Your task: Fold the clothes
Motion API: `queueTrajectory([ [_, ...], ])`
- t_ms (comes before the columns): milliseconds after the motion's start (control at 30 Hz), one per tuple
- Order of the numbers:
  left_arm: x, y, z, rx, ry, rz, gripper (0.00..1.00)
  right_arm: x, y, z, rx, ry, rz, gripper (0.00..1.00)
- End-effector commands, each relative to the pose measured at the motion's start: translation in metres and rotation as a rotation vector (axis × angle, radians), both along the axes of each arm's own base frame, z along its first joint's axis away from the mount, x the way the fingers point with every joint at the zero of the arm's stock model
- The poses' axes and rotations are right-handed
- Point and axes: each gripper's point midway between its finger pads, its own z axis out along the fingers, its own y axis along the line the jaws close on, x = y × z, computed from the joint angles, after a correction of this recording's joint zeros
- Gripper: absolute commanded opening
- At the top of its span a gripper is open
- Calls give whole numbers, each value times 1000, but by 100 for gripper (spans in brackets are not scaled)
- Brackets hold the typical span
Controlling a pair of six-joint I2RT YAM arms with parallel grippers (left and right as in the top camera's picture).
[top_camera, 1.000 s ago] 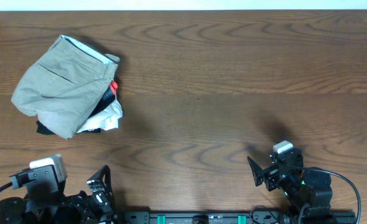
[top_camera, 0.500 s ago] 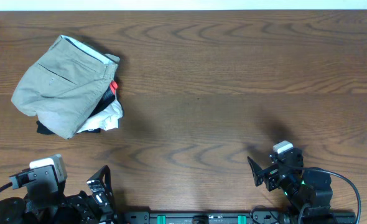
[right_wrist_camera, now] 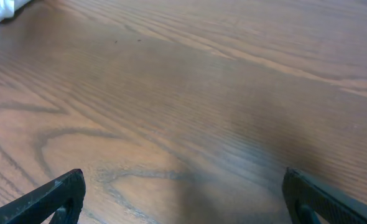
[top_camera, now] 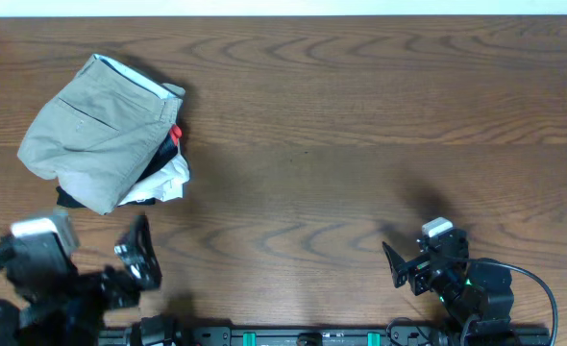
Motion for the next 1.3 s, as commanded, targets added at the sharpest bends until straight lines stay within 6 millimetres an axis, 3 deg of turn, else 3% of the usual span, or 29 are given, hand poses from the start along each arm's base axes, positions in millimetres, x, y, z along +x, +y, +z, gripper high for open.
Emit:
queueTrajectory([
  [0, 12, 5, -9, 28, -27, 7, 98, 1, -1, 0, -7, -10, -1, 99],
  [100, 24, 8, -30, 30, -43, 5, 98, 1, -1, 0, -7, -10, -1, 99],
  [267, 43, 2, -82, 18, -86, -50, 98, 1, -1, 0, -7, -10, -1, 99],
  [633, 56, -13, -194, -12, -31, -144, 98, 1, -1, 0, -7, -10, -1, 99],
  [900, 59, -13, -222, -5, -38, -150, 98, 1, -1, 0, -7, -10, -1, 99],
  [1267, 54, -14, -222, 20, -111, -153, 98, 1, -1, 0, -7, -10, -1, 99],
])
